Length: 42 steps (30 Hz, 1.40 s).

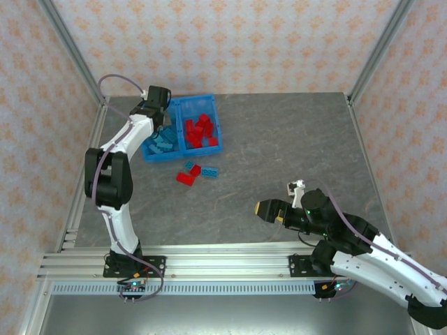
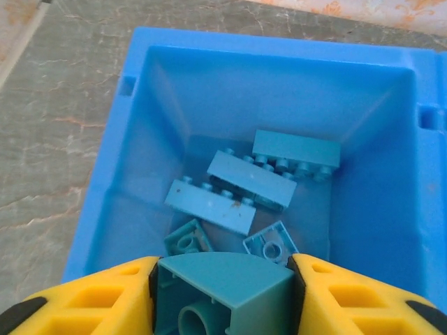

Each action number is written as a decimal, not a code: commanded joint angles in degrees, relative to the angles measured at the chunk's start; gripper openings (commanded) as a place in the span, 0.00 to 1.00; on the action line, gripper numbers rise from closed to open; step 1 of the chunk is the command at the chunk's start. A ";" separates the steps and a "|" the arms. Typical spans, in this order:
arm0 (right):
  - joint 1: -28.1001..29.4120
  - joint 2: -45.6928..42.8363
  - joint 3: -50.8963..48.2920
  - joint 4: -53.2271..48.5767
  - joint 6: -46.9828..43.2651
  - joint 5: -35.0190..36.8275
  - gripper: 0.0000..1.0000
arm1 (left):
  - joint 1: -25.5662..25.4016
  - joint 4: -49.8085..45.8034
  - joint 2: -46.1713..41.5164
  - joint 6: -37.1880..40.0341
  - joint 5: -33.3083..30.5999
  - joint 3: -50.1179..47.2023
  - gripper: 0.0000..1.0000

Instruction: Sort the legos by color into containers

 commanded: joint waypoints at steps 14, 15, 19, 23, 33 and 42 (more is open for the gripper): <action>0.35 -0.88 -0.41 -3.31 0.93 4.19 0.99 | -3.97 2.20 -24.86 -10.46 9.33 -16.26 0.75; 0.33 -1.23 -0.57 -3.27 1.10 4.16 0.99 | -6.08 2.68 -28.36 -11.53 9.28 -19.30 0.76; 0.37 -1.68 -1.16 -2.52 1.20 4.60 0.99 | -18.00 4.41 -36.49 -13.26 5.52 -27.76 0.78; 0.37 -0.92 -1.69 -0.65 0.95 4.74 0.99 | -30.79 3.87 -36.84 -17.57 -1.02 -31.49 0.78; 0.38 -1.74 -1.29 -3.40 0.71 3.79 0.99 | -39.72 1.04 -16.25 -14.64 -9.83 -26.33 0.87; 0.38 -3.41 -1.64 -3.83 0.86 4.34 0.99 | -38.41 -5.03 -0.30 -13.00 -17.62 -17.08 0.96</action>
